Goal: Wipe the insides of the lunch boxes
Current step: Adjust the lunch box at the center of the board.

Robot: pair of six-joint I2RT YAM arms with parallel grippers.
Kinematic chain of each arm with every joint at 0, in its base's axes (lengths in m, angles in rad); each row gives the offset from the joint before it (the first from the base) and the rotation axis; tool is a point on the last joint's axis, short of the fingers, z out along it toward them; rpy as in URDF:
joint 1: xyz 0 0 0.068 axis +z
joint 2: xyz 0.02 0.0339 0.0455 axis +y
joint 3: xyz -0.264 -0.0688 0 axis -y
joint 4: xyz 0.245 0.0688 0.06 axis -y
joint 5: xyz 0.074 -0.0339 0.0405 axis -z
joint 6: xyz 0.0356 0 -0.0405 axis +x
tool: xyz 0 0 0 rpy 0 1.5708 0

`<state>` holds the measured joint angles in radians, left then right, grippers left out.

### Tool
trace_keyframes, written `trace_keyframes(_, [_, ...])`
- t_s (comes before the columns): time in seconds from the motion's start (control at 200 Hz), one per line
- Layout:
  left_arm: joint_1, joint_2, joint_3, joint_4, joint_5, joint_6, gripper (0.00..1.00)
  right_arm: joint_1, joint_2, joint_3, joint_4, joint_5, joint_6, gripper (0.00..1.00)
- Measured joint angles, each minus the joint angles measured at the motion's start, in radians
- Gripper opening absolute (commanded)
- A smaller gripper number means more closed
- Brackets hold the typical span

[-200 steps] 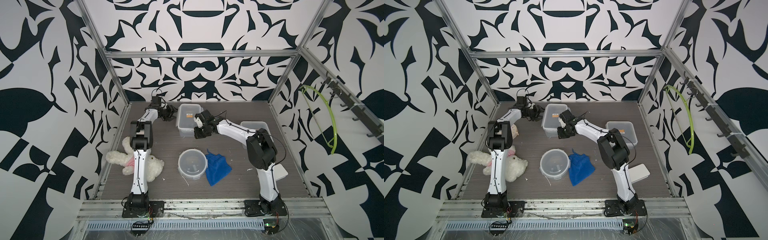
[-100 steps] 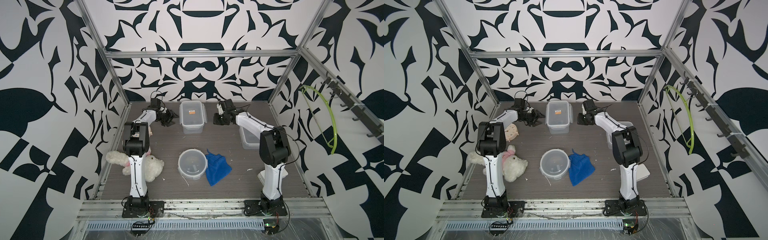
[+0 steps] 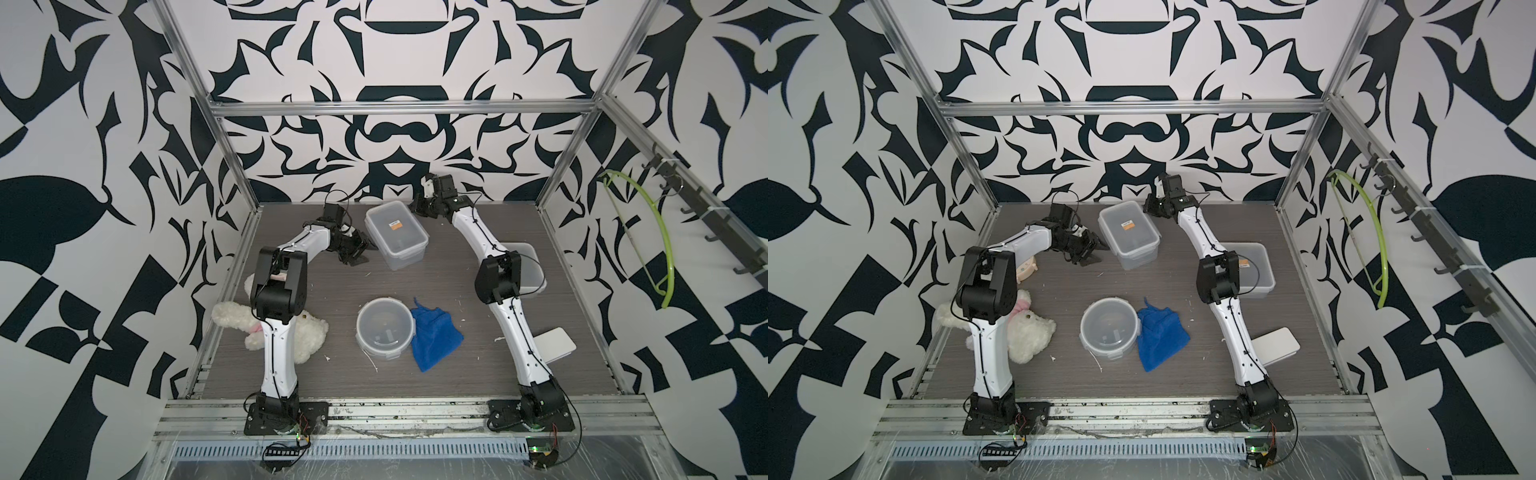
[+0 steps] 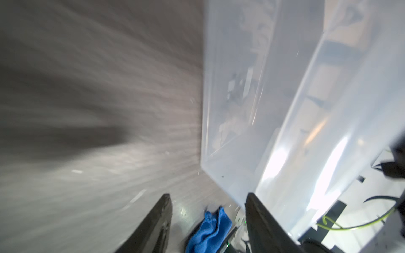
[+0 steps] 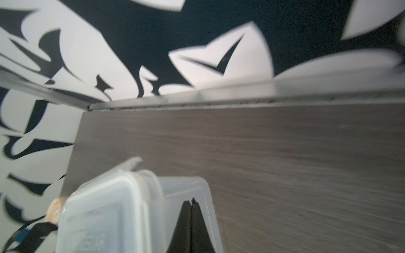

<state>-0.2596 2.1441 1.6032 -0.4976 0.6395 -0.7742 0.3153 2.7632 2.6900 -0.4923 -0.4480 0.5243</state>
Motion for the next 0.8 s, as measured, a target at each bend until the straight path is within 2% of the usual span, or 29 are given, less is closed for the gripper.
trace_keyframes(0.13, [-0.056,0.000,-0.009,-0.045,0.010,-0.023,0.57,-0.002,0.000,-0.042,0.061,-0.114,0.034,0.04])
trace_keyframes(0.22, [-0.076,0.000,-0.009,-0.059,0.016,-0.037,0.57,0.001,-0.012,-0.046,0.072,-0.146,0.025,0.02])
trace_keyframes(0.39, [-0.084,-0.015,-0.008,-0.091,0.051,-0.043,0.59,-0.005,-0.131,-0.220,0.100,-0.134,-0.001,0.01])
trace_keyframes(0.525, [-0.089,-0.046,0.006,-0.175,0.099,0.021,0.58,-0.029,-0.211,-0.278,0.095,-0.096,-0.015,0.00])
trace_keyframes(0.665, [-0.089,-0.134,0.007,-0.298,0.024,0.108,0.59,-0.055,-0.312,-0.349,0.096,-0.042,-0.053,0.00])
trace_keyframes(0.745, [-0.080,-0.189,0.031,-0.366,-0.033,0.141,0.60,-0.066,-0.408,-0.465,0.120,-0.003,-0.073,0.00])
trace_keyframes(0.8, [-0.067,-0.206,0.083,-0.402,-0.070,0.156,0.60,-0.074,-0.476,-0.563,0.144,0.020,-0.084,0.09])
